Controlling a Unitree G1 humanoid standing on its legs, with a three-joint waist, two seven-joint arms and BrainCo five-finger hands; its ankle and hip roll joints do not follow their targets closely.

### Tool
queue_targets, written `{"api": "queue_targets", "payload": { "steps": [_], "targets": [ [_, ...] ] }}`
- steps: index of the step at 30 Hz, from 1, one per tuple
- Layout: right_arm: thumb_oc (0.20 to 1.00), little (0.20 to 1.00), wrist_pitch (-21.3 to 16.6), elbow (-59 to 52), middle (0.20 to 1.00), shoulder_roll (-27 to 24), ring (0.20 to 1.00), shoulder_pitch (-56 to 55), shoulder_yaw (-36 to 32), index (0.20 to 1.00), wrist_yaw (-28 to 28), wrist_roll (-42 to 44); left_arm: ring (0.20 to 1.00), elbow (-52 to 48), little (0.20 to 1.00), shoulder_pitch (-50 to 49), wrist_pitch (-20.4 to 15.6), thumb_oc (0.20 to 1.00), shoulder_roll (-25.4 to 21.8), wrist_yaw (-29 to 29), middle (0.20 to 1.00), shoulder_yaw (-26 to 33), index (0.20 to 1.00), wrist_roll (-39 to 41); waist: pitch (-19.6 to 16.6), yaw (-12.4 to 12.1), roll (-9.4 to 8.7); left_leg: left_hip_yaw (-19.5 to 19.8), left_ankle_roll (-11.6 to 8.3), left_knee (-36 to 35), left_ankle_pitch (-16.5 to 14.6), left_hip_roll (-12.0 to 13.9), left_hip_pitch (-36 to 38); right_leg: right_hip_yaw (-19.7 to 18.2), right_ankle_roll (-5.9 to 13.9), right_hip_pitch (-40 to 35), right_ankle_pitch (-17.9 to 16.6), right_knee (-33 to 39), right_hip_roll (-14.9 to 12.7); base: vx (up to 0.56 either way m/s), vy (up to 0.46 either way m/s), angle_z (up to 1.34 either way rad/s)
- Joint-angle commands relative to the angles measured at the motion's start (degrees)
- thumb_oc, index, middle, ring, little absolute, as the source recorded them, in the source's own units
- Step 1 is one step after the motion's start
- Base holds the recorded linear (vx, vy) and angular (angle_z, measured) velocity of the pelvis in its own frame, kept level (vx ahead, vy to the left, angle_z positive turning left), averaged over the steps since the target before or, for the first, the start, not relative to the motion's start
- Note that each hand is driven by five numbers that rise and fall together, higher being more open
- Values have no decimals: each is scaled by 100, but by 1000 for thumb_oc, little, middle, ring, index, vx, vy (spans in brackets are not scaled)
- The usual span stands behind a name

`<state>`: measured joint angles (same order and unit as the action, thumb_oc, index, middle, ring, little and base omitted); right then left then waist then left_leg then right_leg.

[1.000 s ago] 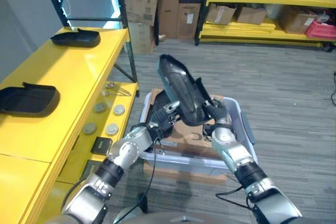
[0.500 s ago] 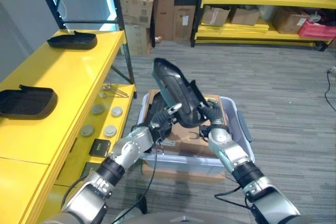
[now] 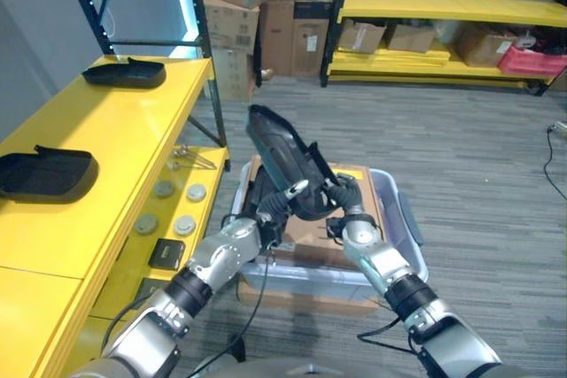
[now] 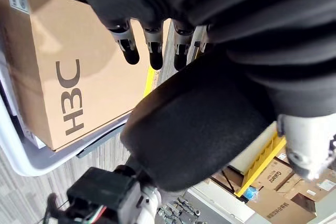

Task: Move parts from the plastic box to the shelf.

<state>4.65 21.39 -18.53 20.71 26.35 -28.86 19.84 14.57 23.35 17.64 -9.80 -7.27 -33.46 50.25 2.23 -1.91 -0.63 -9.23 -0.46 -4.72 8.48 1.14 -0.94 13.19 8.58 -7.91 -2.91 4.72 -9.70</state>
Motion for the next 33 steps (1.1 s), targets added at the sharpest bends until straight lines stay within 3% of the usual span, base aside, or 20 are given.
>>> {"api": "queue_targets", "payload": {
  "steps": [1, 15, 17, 18, 19, 26, 33],
  "targets": [
    [200, 200, -252, 66, 200, 493, 200, 811, 359, 200, 300, -217, 200, 494, 200, 858, -549, 200, 682, 191, 200, -436, 200, -368, -212, -238, 129, 14, -63, -2, -1014, 111, 551, 169, 115, 349, 117, 10, 72, 0, 0, 0],
    [200, 200, -252, 13, 200, 548, 200, 820, 399, 200, 98, 185, 200, 170, 200, 960, -945, 200, 416, -91, 200, -407, 200, -1218, -187, -339, 134, 102, -76, -28, -998, 98, 590, 243, 111, 275, 118, 28, 72, 0, 0, 0],
    [363, 363, -228, -41, 363, 563, 363, 836, 379, 363, 46, 284, 200, 106, 200, 977, -972, 200, 402, -170, 200, -411, 200, -1199, -180, -341, 133, 112, -82, -28, -998, 99, 604, 249, 109, 261, 120, 28, 75, 0, 0, 0],
    [652, 652, -223, -56, 652, 569, 652, 835, 356, 652, 22, 340, 200, 51, 200, 981, -960, 200, 394, -231, 200, -396, 200, -1174, -186, -350, 133, 119, -82, -28, -999, 94, 600, 250, 109, 260, 124, 28, 74, 0, 0, 0],
    [1000, 1000, -235, -59, 1000, 569, 1000, 838, 346, 1000, 6, 385, 200, 43, 200, 981, -980, 200, 390, -260, 200, -396, 200, -1175, -188, -353, 133, 121, -83, -28, -999, 93, 600, 252, 110, 258, 124, 28, 74, 0, 0, 0],
    [1000, 1000, -366, -118, 1000, 621, 1000, 799, 184, 1000, -155, 823, 200, -82, 200, 1029, -1266, 200, 218, -734, 200, -137, 200, -1773, -169, -404, 140, 161, -83, -28, -994, 84, 604, 277, 101, 238, 127, 28, 67, 0, 0, 0],
    [1000, 1000, -430, -277, 1000, 283, 1000, 206, -336, 1000, -427, 433, 200, -260, 200, 767, -1499, 200, -333, -922, 200, 595, 200, -2160, -178, -396, 152, 154, -71, -28, -977, 83, 583, 273, 97, 247, 141, 28, 69, 0, 0, 0]
  ]
}}
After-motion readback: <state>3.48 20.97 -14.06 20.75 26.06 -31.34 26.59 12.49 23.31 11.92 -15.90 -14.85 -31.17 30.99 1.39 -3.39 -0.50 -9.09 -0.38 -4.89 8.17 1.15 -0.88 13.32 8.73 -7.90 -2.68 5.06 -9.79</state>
